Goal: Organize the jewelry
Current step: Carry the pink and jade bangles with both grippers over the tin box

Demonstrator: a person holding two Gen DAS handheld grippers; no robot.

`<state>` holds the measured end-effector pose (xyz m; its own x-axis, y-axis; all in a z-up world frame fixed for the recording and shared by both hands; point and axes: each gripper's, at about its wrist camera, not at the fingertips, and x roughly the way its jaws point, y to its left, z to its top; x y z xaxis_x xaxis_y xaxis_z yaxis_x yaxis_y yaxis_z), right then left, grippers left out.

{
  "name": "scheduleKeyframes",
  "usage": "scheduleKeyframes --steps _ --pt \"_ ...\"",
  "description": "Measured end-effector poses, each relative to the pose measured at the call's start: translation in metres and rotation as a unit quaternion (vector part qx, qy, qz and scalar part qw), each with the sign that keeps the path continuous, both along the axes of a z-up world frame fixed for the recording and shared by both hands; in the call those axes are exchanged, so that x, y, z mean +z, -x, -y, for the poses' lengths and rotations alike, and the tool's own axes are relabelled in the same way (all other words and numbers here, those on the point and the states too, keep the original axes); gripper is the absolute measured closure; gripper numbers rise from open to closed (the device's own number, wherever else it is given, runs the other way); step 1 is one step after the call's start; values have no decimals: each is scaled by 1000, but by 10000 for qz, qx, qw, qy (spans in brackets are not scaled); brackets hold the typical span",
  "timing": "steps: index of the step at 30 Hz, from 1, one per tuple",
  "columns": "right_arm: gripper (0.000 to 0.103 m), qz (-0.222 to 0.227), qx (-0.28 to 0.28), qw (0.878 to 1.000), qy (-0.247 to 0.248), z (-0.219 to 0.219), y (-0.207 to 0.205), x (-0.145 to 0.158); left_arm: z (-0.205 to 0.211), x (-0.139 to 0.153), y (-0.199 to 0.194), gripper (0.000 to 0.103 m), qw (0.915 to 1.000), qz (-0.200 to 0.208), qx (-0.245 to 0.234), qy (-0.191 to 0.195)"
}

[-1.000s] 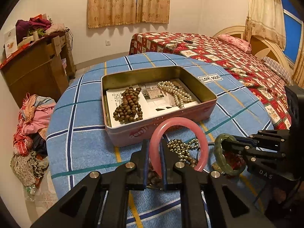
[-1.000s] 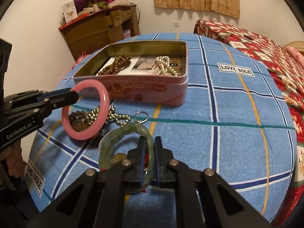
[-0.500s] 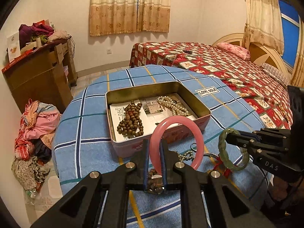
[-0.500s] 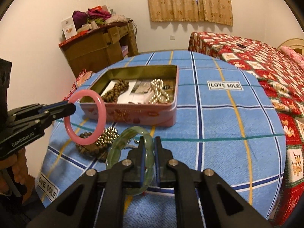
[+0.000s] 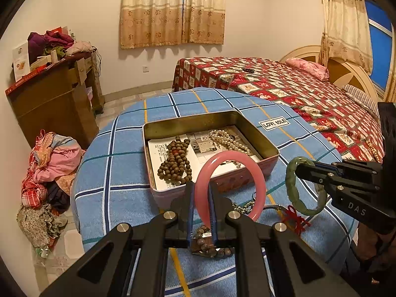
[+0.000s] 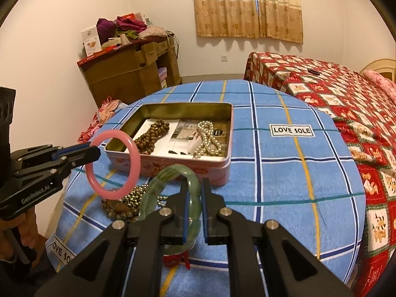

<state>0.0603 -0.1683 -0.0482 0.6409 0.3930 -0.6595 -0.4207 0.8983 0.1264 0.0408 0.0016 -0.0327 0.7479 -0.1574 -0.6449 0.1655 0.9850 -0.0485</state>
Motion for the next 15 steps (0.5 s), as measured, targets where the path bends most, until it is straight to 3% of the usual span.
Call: scheduleKeyframes --steps 15 --pt "93 135 -34 9999 102 -3 -14 10 -3 11 -12 93 9999 134 61 -19"
